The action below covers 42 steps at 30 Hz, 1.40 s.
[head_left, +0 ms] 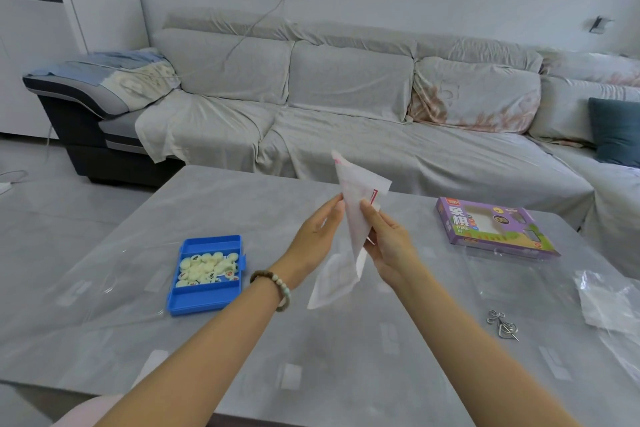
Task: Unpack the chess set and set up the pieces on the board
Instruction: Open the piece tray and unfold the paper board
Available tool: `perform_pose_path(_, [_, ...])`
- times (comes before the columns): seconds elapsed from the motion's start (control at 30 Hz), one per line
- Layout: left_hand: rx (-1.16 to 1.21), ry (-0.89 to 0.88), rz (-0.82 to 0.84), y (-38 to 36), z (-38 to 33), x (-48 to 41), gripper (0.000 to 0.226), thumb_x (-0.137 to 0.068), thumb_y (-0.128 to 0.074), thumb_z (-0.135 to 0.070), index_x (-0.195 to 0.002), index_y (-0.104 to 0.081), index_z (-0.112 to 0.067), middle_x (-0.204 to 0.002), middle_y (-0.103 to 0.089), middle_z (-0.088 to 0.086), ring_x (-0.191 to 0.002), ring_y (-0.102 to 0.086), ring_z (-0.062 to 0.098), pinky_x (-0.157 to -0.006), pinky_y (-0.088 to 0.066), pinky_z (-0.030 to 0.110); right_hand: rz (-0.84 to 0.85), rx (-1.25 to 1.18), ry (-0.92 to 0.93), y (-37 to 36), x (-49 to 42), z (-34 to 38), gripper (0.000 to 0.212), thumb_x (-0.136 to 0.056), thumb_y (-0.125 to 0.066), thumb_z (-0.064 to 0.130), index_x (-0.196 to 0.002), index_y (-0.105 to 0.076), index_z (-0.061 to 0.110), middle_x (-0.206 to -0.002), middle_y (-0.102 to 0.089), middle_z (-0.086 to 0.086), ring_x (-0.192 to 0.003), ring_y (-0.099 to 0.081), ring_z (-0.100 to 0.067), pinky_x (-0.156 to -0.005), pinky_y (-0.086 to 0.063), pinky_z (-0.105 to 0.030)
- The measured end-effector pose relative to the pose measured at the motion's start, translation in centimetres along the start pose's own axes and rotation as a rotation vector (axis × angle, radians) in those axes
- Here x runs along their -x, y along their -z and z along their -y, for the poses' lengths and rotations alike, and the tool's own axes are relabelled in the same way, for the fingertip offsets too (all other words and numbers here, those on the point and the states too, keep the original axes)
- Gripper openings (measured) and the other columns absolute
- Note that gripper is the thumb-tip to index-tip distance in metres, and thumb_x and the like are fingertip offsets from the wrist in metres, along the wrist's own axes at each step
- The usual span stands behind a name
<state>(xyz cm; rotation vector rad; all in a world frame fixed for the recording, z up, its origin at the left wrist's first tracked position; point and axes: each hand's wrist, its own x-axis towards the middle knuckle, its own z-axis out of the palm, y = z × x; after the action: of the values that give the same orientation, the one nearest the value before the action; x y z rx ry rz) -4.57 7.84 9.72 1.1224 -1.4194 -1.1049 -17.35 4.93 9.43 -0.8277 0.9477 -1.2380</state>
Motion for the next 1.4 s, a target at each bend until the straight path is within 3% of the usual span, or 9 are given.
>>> perform_pose_path(0.27, [0.251, -0.044, -0.263, -1.1, -0.8, -0.2, 0.023, -0.090, -0.056, -0.035, -0.093, -0.072, -0.020, -0.091, -0.072, 0.000, -0.083, -0.067, 0.006, -0.070, -0.053, 0.018, 0.205, -0.084, -0.024, -1.1, 0.8, 0.6, 0.040, -0.081, -0.064, 0.029, -0.110, -0.066, 0.001, -0.104, -0.069, -0.012, -0.093, -0.066, -0.019, -0.079, -0.055, -0.024])
perform_pose_path(0.47, [0.209, -0.005, -0.309, -0.2, -1.1, -0.3, 0.028, -0.092, -0.053, -0.037, -0.085, -0.072, -0.019, -0.090, -0.071, 0.013, -0.080, -0.065, 0.019, -0.077, -0.054, 0.033, 0.214, -0.097, -0.019, -0.4, 1.0, 1.4, 0.024, -0.078, -0.063, 0.029, -0.087, -0.075, 0.010, -0.094, -0.073, -0.009, -0.083, -0.069, -0.016, -0.080, -0.057, -0.027])
perform_pose_path(0.67, [0.298, 0.291, -0.282, 5.0, 1.3, -2.7, 0.027, -0.095, -0.048, -0.026, -0.100, -0.066, -0.007, -0.102, -0.068, 0.012, -0.088, -0.064, 0.024, -0.081, -0.051, 0.033, 0.039, -0.009, 0.009, 4.4, -1.2, 3.2, 0.021, -0.092, -0.054, 0.025, -0.094, -0.067, 0.009, -0.084, -0.074, -0.003, -0.075, -0.069, -0.011, -0.077, -0.057, -0.026])
perform_pose_path(0.83, [-0.049, 0.545, -0.150, 7.1, 6.3, -4.1, 0.024, -0.095, -0.048, -0.028, -0.100, -0.061, -0.009, -0.091, -0.067, 0.012, -0.078, -0.063, 0.024, -0.075, -0.052, 0.034, -0.088, 0.410, -0.107, 10.2, -4.3, 0.6, 0.022, -0.094, -0.053, 0.026, -0.097, -0.066, 0.009, -0.080, -0.070, -0.005, -0.069, -0.066, -0.013, -0.066, -0.051, -0.024])
perform_pose_path(1.03, [-0.422, 0.448, -0.151, 7.0, 12.0, -5.9, 0.023, -0.093, -0.052, -0.021, -0.107, -0.063, -0.007, -0.102, -0.062, 0.008, -0.083, -0.054, 0.017, -0.070, -0.043, 0.026, -0.175, 0.641, -0.219, 14.6, -8.3, -4.1, 0.021, -0.090, -0.060, 0.025, -0.093, -0.067, 0.005, -0.081, -0.065, -0.008, -0.070, -0.062, -0.016, -0.062, -0.053, -0.022])
perform_pose_path(1.13, [-0.509, 0.358, -0.322, 6.2, 13.3, -6.3, 0.034, -0.093, -0.052, -0.021, -0.125, -0.051, -0.011, -0.120, -0.057, 0.007, -0.098, -0.053, 0.018, -0.080, -0.044, 0.027, -0.292, 0.693, -0.178, 15.4, -10.0, -5.8, 0.033, -0.090, -0.059, 0.024, -0.114, -0.060, 0.001, -0.097, -0.061, -0.013, -0.083, -0.060, -0.023, -0.076, -0.053, -0.033])
perform_pose_path(1.23, [-0.781, 0.038, -0.420, 4.6, 13.7, -5.3, 0.036, -0.094, -0.049, -0.020, -0.129, -0.047, -0.013, -0.128, -0.051, 0.007, -0.118, -0.045, 0.022, -0.094, -0.037, 0.029, -0.344, 1.005, 0.034, 14.4, -9.1, -7.6, 0.045, -0.091, -0.057, 0.025, -0.131, -0.047, 0.008, -0.131, -0.050, -0.010, -0.120, -0.049, -0.026, -0.104, -0.036, -0.036])
perform_pose_path(1.3, [-0.895, -0.084, -0.241, 2.8, 13.9, -3.9, 0.037, -0.095, -0.045, -0.021, -0.131, -0.048, -0.016, -0.130, -0.052, 0.004, -0.122, -0.044, 0.021, -0.101, -0.033, 0.031, -0.163, 1.207, 0.185, 13.1, -6.9, -9.4, 0.046, -0.095, -0.050, 0.028, -0.138, -0.041, 0.012, -0.145, -0.039, -0.005, -0.135, -0.035, -0.022, -0.111, -0.024, -0.031])
perform_pose_path(1.4, [-1.098, 0.107, 0.207, -0.3, 16.1, -1.2, 0.045, -0.098, -0.030, -0.036, -0.142, -0.032, -0.024, -0.147, -0.037, 0.001, -0.136, -0.030, 0.024, -0.111, -0.020, 0.039, 0.137, 1.521, 0.172, 11.9, -3.8, -13.2, 0.055, -0.098, -0.028, 0.043, -0.148, -0.018, 0.022, -0.157, -0.009, 0.003, -0.145, -0.005, -0.016, -0.116, -0.003, -0.030])
